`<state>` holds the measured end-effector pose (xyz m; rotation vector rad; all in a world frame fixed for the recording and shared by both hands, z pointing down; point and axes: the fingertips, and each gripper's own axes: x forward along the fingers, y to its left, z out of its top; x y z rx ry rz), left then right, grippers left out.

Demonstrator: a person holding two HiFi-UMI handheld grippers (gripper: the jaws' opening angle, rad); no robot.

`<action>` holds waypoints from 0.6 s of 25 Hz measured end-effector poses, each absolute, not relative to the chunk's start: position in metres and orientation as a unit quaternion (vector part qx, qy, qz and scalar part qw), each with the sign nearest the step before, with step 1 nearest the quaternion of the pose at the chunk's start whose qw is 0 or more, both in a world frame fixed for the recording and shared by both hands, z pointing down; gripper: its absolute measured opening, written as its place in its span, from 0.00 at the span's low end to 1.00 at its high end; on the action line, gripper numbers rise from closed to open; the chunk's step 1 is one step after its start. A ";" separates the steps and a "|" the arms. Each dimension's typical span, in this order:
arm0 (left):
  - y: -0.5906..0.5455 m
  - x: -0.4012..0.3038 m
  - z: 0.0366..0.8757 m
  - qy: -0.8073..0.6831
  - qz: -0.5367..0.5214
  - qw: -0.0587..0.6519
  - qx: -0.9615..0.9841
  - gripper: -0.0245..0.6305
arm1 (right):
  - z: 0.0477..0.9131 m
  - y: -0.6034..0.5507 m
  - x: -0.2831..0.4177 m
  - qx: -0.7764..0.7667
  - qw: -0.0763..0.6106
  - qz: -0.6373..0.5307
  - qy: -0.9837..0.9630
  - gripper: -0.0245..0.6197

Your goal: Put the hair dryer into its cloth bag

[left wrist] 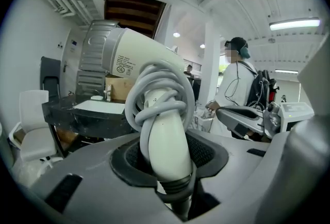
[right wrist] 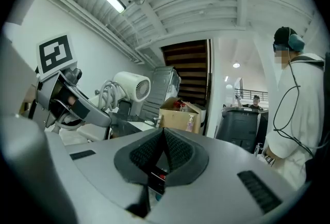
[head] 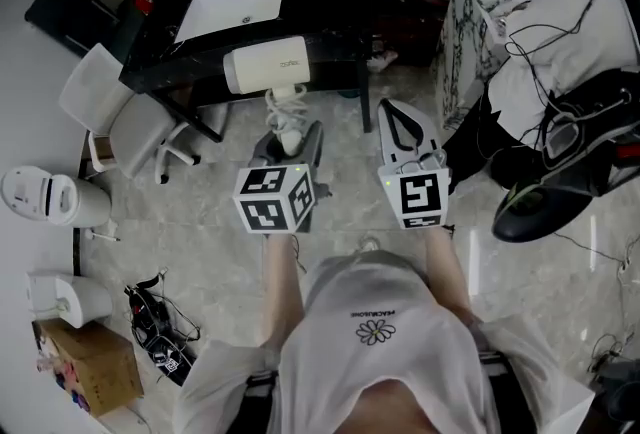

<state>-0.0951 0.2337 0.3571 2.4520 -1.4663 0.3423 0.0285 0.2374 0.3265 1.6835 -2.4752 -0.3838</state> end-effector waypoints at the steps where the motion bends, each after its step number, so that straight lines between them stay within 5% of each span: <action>1: 0.232 -0.096 0.357 -0.505 0.116 0.135 0.845 0.29 | 0.326 0.236 0.029 0.557 0.058 -0.124 -0.819 0.06; 15: 0.222 -0.110 0.377 -0.517 0.105 0.178 0.830 0.29 | 0.356 0.219 0.017 0.533 0.093 -0.108 -0.834 0.06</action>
